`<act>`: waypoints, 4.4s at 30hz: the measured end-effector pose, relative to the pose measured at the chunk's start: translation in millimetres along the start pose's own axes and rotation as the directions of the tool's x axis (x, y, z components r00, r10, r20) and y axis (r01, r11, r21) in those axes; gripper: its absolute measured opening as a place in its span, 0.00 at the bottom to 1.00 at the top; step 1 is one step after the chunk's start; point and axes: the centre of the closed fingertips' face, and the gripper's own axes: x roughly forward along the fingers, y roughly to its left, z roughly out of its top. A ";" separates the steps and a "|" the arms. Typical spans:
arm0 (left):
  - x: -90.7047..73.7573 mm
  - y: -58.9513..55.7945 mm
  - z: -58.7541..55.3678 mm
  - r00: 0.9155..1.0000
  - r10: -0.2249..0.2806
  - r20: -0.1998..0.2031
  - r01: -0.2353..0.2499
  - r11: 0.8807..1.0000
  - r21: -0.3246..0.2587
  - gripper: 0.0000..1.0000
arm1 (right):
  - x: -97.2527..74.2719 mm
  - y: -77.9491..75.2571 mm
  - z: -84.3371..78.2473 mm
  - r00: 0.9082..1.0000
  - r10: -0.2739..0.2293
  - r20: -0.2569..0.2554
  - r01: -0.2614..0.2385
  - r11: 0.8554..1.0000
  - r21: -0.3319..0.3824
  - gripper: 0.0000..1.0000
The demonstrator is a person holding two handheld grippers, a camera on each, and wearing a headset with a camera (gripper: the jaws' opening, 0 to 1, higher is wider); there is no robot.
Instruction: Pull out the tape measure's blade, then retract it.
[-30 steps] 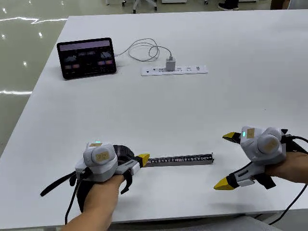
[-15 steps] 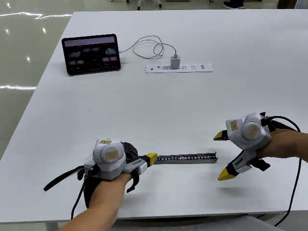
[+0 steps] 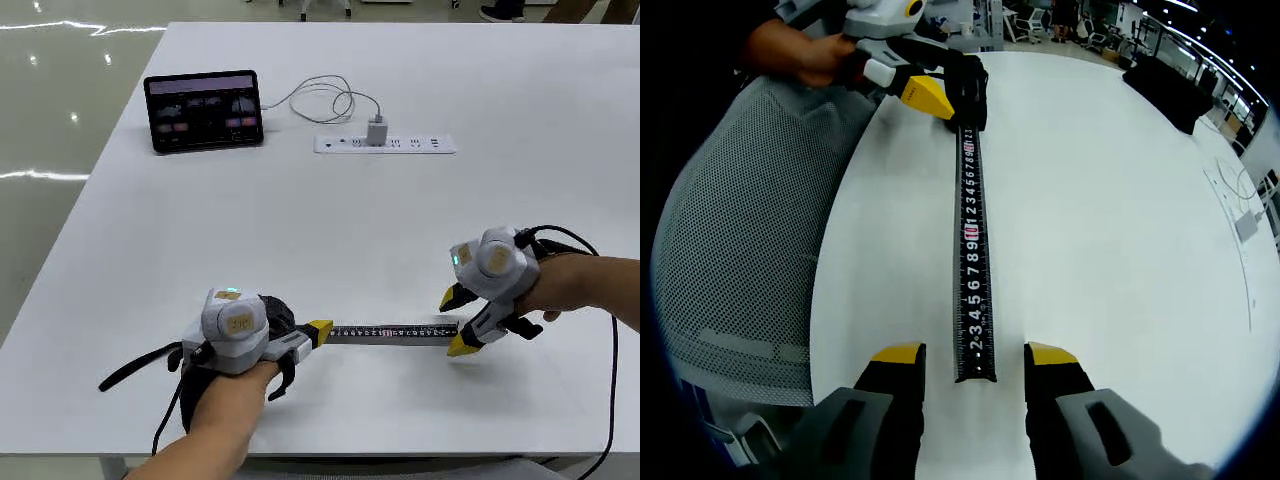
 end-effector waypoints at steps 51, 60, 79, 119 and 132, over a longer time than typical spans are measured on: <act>4.2 21.6 -12.7 0.997 0.070 -0.038 -0.073 0.995 -0.074 0.67 | 5.7 -0.3 -8.1 0.987 -0.082 -0.136 0.078 0.996 -0.039 0.11; 4.3 22.0 -12.8 0.996 0.073 -0.048 -0.075 0.996 -0.054 0.65 | 5.2 -0.8 -7.3 0.994 -0.091 -0.065 0.094 0.995 0.034 0.10; 4.0 21.9 -13.9 0.996 0.071 -0.057 -0.073 0.996 -0.048 0.65 | 5.7 -0.7 -5.0 0.996 -0.088 -0.030 0.090 0.994 0.058 0.11; 4.5 22.9 -13.9 0.996 0.068 -0.059 -0.071 0.996 -0.051 0.65 | 14.7 0.3 17.5 0.997 -0.082 0.014 0.080 0.994 0.073 0.11; 4.6 22.7 -13.8 0.996 0.067 -0.060 -0.070 0.996 -0.052 0.65 | 17.4 1.3 25.2 0.996 -0.081 0.026 0.079 0.995 0.068 0.11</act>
